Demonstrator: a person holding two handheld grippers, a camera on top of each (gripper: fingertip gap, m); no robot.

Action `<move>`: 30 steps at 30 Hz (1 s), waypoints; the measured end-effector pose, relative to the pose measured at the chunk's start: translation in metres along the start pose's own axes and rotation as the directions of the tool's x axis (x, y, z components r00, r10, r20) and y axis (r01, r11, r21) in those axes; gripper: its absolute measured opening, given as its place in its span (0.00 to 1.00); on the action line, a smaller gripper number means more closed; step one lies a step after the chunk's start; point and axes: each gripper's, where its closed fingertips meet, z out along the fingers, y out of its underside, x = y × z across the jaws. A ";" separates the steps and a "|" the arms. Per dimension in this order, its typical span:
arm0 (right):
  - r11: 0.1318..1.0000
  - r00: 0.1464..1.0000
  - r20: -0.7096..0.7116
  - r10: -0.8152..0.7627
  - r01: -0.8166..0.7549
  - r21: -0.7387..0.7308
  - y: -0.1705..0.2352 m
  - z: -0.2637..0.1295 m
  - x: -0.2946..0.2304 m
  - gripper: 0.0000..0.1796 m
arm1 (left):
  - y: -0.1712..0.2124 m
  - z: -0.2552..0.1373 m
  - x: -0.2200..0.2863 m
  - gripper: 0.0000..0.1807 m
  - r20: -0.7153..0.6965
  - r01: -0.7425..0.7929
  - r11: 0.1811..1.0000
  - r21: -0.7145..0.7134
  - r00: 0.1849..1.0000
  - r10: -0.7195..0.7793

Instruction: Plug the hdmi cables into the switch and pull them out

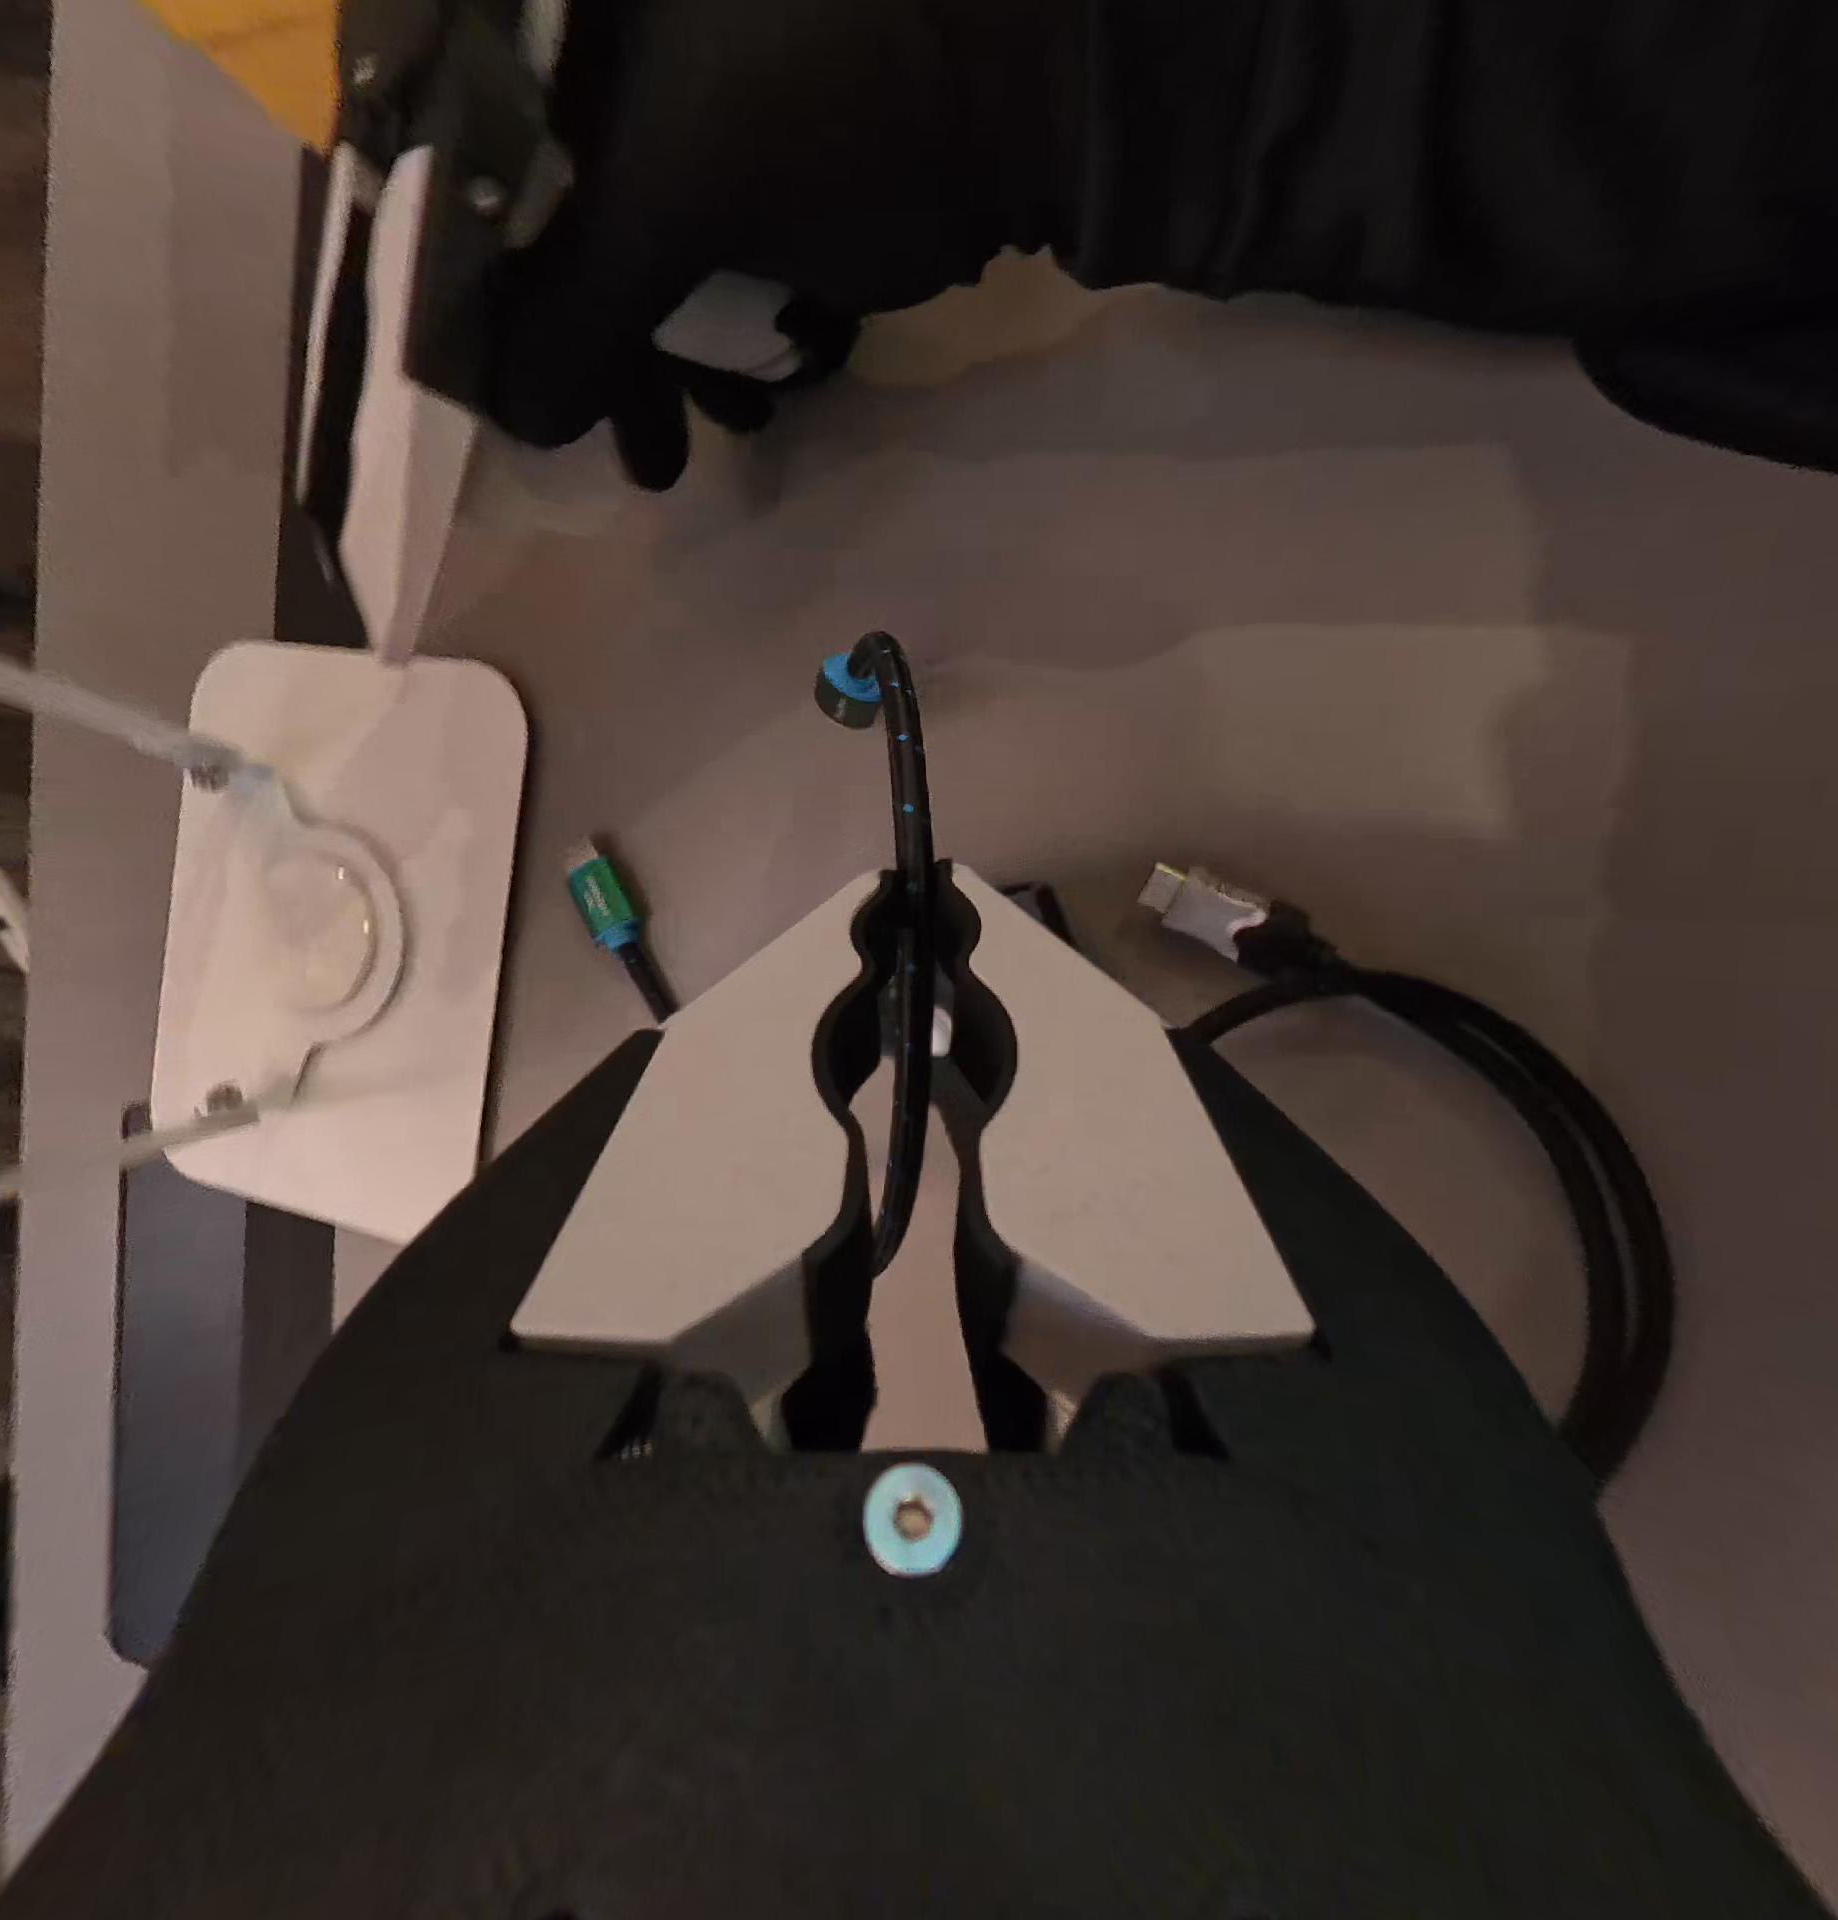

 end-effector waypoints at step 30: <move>0.995 0.998 -0.021 -0.066 0.064 -0.078 0.009 -0.004 0.004 0.34 | -0.021 0.007 0.057 0.35 0.068 -0.067 0.976 0.208 0.996 0.054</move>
